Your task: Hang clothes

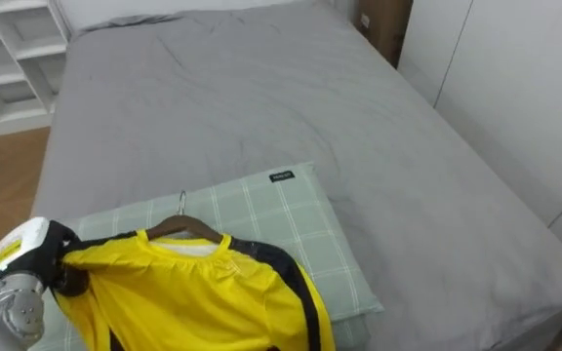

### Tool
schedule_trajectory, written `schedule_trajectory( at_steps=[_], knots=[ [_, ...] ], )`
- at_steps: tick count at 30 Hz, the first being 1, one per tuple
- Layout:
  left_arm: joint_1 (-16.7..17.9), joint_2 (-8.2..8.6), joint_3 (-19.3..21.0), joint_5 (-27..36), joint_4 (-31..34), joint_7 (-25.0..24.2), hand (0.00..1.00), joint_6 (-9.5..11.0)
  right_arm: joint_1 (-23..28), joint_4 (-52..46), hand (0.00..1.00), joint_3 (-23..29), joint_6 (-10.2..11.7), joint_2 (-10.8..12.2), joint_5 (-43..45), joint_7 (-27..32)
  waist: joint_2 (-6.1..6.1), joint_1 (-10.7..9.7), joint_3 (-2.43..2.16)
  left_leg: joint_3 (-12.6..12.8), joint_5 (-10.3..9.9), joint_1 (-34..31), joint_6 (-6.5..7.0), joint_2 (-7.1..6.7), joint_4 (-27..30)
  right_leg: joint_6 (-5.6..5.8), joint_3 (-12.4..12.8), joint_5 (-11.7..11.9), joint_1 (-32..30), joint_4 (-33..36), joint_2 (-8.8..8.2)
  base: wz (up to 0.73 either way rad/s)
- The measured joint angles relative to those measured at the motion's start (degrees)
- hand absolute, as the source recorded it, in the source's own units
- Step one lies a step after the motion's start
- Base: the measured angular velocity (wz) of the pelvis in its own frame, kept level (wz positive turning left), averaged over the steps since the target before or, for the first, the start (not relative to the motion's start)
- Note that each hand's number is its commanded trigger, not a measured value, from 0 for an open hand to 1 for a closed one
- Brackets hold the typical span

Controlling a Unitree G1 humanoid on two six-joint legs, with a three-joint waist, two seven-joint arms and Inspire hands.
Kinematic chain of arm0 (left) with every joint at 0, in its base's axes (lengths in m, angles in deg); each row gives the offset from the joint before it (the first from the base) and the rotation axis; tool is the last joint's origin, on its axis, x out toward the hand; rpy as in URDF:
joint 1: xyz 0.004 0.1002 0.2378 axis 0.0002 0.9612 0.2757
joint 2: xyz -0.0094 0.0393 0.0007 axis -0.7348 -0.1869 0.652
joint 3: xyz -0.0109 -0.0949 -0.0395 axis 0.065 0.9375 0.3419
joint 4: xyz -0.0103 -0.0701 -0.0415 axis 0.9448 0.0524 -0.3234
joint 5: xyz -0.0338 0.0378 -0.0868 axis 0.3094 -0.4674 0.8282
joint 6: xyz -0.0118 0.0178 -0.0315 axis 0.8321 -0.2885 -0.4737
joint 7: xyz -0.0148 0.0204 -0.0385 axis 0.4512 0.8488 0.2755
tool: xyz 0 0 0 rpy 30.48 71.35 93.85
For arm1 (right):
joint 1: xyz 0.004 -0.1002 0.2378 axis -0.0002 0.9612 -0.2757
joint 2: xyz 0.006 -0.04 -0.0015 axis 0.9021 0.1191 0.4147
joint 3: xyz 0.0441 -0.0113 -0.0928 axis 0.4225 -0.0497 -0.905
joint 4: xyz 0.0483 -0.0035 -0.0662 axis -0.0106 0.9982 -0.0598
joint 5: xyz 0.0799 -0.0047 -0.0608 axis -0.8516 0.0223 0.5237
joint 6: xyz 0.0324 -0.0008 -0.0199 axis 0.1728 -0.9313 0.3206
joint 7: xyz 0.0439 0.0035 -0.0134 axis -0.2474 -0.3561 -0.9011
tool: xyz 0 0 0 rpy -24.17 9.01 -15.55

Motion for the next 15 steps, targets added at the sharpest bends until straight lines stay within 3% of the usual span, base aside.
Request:
schedule_trajectory(
  at_steps=[7, 12, 15],
  knots=[
    [4.79, 0.00, 0.03, -0.43, 8.23, 1.16, 1.00, 0.45, 1.53, -0.02, 0.00, 2.16, -0.03, -0.01, -0.03, -0.04, 0.19, -0.09, 0.03, -0.18, -0.01, 2.44, 0.00, -0.08, -0.98, 0.00, -0.56, 0.00, 2.43, -0.80, -0.03, 0.00],
    [8.98, 0.02, 0.06, -0.49, 12.37, 2.20, 1.00, 0.68, 2.93, -0.14, 0.00, 4.63, -0.05, -0.02, -1.31, -0.28, 0.48, -0.19, 0.06, -1.01, -0.01, 3.62, 0.00, -0.25, -1.33, -0.13, -3.00, -0.10, 4.08, -1.82, -0.55, 0.08],
    [11.66, 0.01, 0.08, -0.53, 14.47, 2.39, 1.00, 0.65, 3.40, -0.14, 0.00, 5.72, -0.09, 0.00, -1.18, -0.34, 0.88, -0.25, 0.01, -1.17, 0.01, 4.67, -0.01, -0.34, -1.85, -0.10, -3.17, -0.25, 4.87, -1.89, -0.59, 0.04]
  ],
)
